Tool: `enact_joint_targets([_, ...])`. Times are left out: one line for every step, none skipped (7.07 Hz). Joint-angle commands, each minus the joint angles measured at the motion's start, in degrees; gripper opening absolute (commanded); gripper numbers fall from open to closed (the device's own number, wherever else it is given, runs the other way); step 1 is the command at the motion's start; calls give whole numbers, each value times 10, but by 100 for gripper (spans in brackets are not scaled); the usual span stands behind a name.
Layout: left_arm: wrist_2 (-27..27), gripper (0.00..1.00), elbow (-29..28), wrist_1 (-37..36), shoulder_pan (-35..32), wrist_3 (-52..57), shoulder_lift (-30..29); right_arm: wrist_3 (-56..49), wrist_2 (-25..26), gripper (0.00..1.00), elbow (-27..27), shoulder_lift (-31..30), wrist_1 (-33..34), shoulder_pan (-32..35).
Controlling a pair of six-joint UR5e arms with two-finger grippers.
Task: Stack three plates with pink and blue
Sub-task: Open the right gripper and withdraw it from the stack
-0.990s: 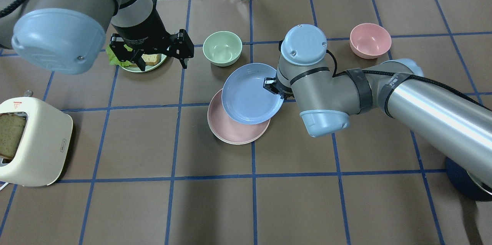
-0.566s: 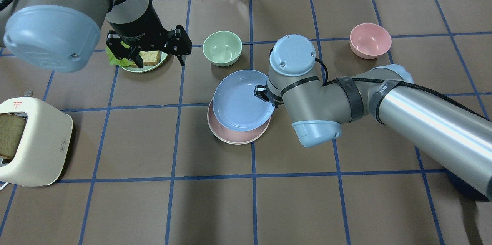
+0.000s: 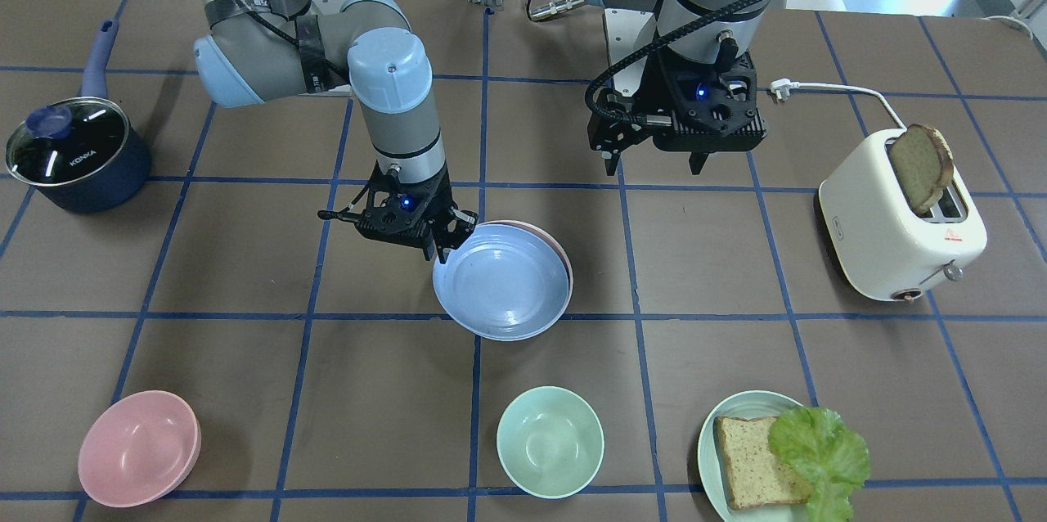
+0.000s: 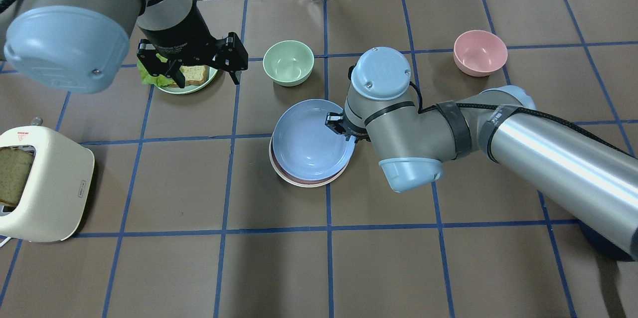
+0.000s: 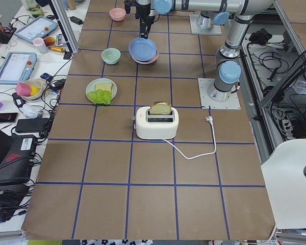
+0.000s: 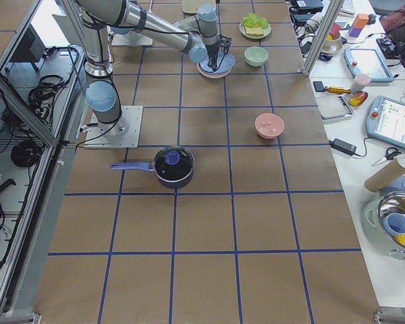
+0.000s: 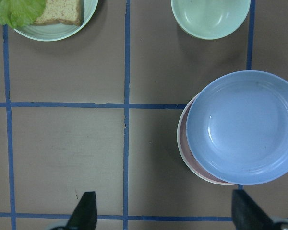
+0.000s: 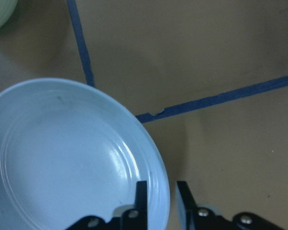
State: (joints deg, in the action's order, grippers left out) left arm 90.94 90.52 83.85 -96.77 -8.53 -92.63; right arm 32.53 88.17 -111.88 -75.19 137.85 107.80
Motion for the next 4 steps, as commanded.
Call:
enact_joint_targets([1,100,0,0,0,0,2,-64,14,77,40,0,-8,-28])
enact_joint_targets([1,100,0,0,0,0,2,-83,16,77,75,-1,-55,-65])
enact_joint_targets([1,100,0,0,0,0,1,-118,16,77,122,-3,-119,-101])
enact_joint_targets([-1,100,-1,0,0,0,1,-150,17,77,180,-3,-194,-141])
